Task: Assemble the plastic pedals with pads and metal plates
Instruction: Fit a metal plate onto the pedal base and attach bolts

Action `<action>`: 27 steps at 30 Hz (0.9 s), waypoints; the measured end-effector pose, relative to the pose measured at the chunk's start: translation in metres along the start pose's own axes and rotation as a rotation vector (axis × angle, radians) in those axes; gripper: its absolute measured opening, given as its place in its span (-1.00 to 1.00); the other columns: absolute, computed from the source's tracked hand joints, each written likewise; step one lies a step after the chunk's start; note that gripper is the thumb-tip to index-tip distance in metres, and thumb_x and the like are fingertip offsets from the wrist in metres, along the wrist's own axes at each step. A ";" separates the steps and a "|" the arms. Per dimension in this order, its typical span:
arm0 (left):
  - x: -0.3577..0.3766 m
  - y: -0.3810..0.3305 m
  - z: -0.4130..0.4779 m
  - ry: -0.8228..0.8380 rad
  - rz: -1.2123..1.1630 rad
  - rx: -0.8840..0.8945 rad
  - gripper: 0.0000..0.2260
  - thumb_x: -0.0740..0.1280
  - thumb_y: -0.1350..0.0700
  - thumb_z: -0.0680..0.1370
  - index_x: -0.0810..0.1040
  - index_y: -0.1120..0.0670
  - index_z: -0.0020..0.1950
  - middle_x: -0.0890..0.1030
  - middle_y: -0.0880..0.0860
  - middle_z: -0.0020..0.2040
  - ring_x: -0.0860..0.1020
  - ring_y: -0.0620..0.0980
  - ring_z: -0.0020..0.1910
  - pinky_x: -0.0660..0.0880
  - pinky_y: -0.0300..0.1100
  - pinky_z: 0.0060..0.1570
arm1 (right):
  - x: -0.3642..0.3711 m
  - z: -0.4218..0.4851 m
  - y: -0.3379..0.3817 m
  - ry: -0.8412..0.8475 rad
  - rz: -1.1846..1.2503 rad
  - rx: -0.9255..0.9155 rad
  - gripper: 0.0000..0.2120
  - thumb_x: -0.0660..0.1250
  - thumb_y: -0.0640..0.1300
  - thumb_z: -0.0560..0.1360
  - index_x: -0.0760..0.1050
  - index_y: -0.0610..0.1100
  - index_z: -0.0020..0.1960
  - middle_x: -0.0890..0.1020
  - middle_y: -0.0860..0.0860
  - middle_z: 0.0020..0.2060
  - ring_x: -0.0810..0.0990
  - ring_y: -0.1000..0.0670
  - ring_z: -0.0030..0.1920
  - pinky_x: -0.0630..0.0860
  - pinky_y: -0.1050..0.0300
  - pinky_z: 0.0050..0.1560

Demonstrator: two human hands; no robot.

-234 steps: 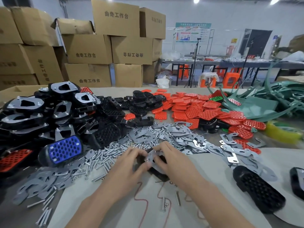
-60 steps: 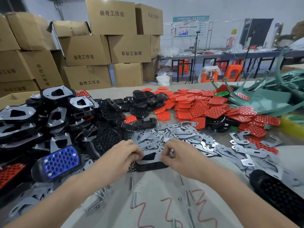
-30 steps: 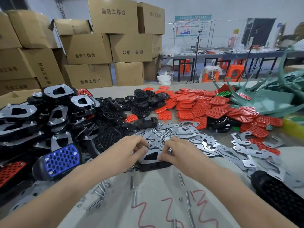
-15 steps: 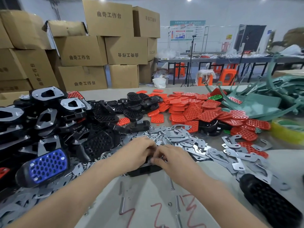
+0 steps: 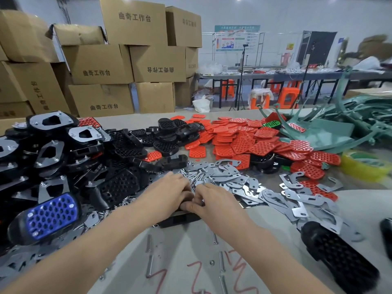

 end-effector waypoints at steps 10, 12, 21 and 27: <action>0.003 0.010 0.001 0.012 -0.152 -0.026 -0.93 0.30 -0.06 0.62 0.48 -0.09 0.01 0.51 -0.16 0.01 0.48 -0.12 0.02 0.45 -0.16 0.05 | -0.008 -0.005 -0.004 0.081 0.052 -0.045 -0.84 0.36 0.08 0.61 0.49 0.05 -0.09 0.51 0.13 -0.13 0.49 0.05 -0.03 0.39 0.06 0.01; 0.001 0.005 0.003 -0.018 -0.049 -0.019 -0.89 0.26 -0.06 0.64 0.50 -0.07 0.00 0.52 -0.10 0.04 0.47 -0.06 0.11 0.46 -0.07 0.11 | -0.007 -0.002 -0.002 0.072 0.015 -0.022 -0.78 0.36 0.11 0.60 0.41 0.04 -0.14 0.55 0.08 -0.09 0.49 0.02 -0.03 0.27 0.06 -0.10; -0.006 -0.003 0.010 0.074 0.290 0.192 -0.82 0.19 0.18 0.66 0.49 0.02 0.22 0.49 -0.03 0.20 0.43 -0.02 0.25 0.40 -0.16 0.12 | -0.004 -0.007 -0.004 0.051 0.031 -0.049 -0.85 0.34 0.10 0.60 0.47 0.03 0.00 0.59 0.04 -0.01 0.55 -0.03 0.05 0.41 0.04 0.02; -0.021 0.000 -0.003 0.102 -0.112 0.091 -0.75 0.18 0.20 0.65 0.50 -0.06 0.24 0.60 -0.16 0.08 0.52 -0.11 0.13 0.46 -0.10 0.14 | -0.007 -0.005 -0.004 0.071 0.019 -0.034 -0.89 0.35 0.08 0.61 0.53 0.08 -0.07 0.61 0.04 -0.03 0.53 0.01 0.00 0.33 0.06 -0.06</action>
Point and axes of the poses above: each hand's wrist, its own z-axis towards the middle knuckle, its own x-axis out of the palm, y = z × x, the point moved 3 cm from there along z, towards the middle knuckle
